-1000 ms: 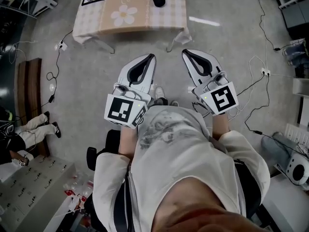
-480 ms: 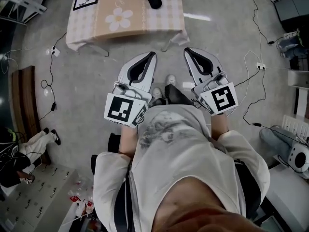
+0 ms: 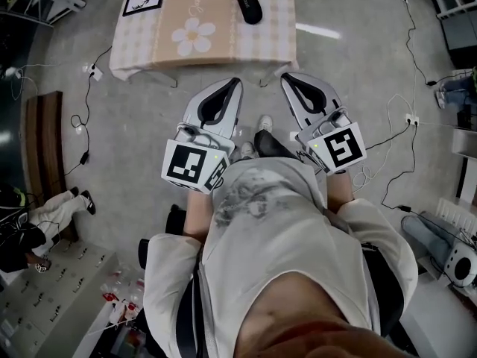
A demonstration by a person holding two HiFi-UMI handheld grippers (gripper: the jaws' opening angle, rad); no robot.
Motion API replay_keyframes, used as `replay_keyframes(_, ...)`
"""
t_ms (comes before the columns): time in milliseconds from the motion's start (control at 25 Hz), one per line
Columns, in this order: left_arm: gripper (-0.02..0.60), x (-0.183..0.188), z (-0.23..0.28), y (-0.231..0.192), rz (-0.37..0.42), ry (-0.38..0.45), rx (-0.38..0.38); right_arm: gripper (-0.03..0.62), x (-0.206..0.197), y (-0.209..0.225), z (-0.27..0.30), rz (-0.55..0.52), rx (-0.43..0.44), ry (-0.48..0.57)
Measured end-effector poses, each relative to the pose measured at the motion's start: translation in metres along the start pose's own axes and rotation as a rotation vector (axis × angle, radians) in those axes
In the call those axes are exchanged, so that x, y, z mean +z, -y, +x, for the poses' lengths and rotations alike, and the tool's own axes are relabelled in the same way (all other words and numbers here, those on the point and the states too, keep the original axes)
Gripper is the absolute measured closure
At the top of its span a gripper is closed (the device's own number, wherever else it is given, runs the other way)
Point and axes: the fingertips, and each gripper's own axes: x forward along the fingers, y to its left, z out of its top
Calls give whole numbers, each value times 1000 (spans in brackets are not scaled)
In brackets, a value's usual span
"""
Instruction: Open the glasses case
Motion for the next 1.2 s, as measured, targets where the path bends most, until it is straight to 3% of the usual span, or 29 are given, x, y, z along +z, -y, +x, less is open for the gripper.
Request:
replay_keyframes(680,573,-3,105,-28,-13,-53,115,579,-22,107,37,34,90,-17)
replay_keyframes(1200,572,-14,154,-57,-28,-85,80,579,-30,146,67,56,64,-37)
